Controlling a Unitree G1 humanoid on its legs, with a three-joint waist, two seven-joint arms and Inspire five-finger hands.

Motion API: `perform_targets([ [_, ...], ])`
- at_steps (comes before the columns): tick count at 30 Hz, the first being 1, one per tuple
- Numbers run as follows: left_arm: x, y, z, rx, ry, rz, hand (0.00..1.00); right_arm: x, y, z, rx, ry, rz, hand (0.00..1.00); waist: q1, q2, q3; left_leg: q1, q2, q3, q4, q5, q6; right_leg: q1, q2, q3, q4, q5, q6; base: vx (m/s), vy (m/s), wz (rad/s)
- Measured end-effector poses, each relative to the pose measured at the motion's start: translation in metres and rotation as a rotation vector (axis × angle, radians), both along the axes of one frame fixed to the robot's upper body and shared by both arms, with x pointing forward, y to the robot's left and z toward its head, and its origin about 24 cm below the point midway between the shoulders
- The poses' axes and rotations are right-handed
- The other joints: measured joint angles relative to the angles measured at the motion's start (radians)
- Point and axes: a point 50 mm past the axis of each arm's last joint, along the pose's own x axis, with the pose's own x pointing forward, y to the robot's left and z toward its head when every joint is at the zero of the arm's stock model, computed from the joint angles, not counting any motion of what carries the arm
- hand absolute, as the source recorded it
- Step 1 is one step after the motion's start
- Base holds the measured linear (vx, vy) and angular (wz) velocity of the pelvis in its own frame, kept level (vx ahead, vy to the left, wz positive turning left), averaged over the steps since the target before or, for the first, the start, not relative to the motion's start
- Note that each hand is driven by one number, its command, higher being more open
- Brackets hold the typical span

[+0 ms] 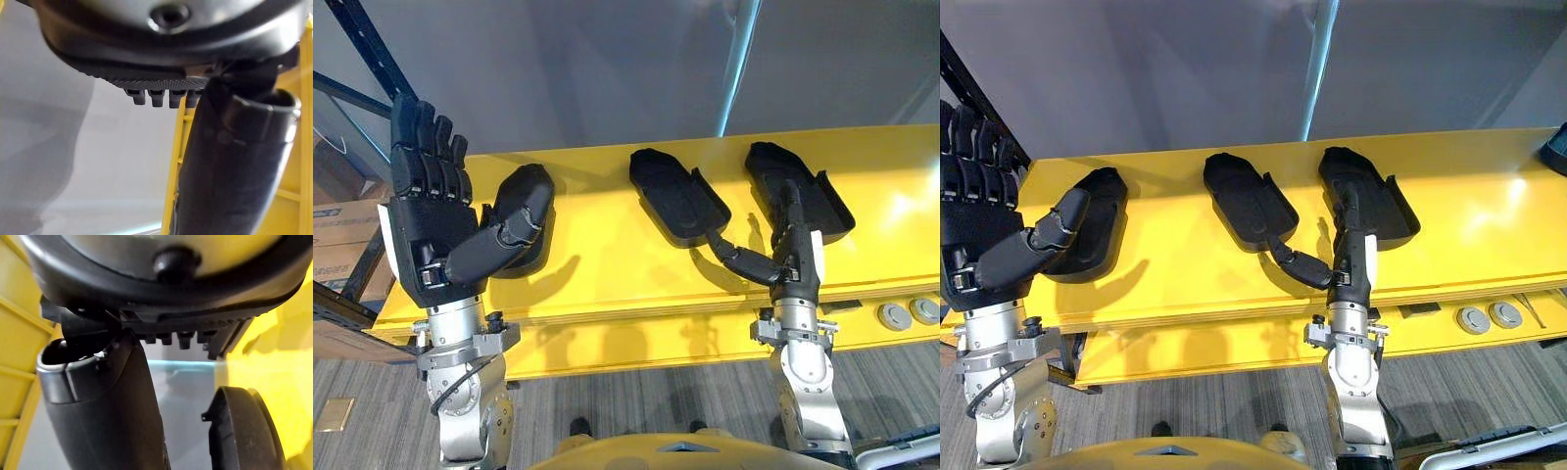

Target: Walk over and take three plastic housings, then place them on the shelf

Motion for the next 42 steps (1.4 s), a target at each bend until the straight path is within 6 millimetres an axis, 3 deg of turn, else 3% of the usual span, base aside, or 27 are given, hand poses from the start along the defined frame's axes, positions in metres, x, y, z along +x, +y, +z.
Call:
perform_targets([
  [7,0.006,-0.006,-0.009,0.011,0.050,-0.059,1.00,0.016,0.000,-0.026,0.042,0.102,0.041,1.00,0.003,-0.014,0.018,-0.040,-0.002,-0.024,0.000,0.009,0.004,-0.021,-0.001,-0.024,-0.001,0.006,-0.001,0.00,0.004,0.11],
  [13,0.008,-0.007,-0.008,0.014,0.057,-0.065,1.00,0.024,0.000,-0.017,0.045,0.067,0.097,1.00,0.002,-0.012,0.036,-0.038,-0.002,-0.031,0.000,0.013,0.005,-0.015,-0.001,-0.032,0.002,0.006,-0.002,-0.01,0.003,0.03],
  [20,0.008,-0.007,-0.008,0.024,0.056,-0.077,1.00,0.029,-0.006,-0.024,0.085,0.087,0.119,1.00,0.003,-0.012,0.046,-0.033,-0.002,-0.042,0.000,0.017,0.006,-0.003,-0.002,-0.043,0.003,0.002,-0.005,-0.02,0.002,0.04],
  [42,0.008,-0.008,-0.009,0.062,0.064,-0.113,1.00,0.020,-0.008,-0.030,0.086,0.114,0.249,1.00,0.002,-0.018,0.072,0.005,-0.001,-0.039,0.000,0.019,0.004,0.033,-0.002,-0.045,0.001,0.002,-0.005,0.00,0.000,0.00],
])
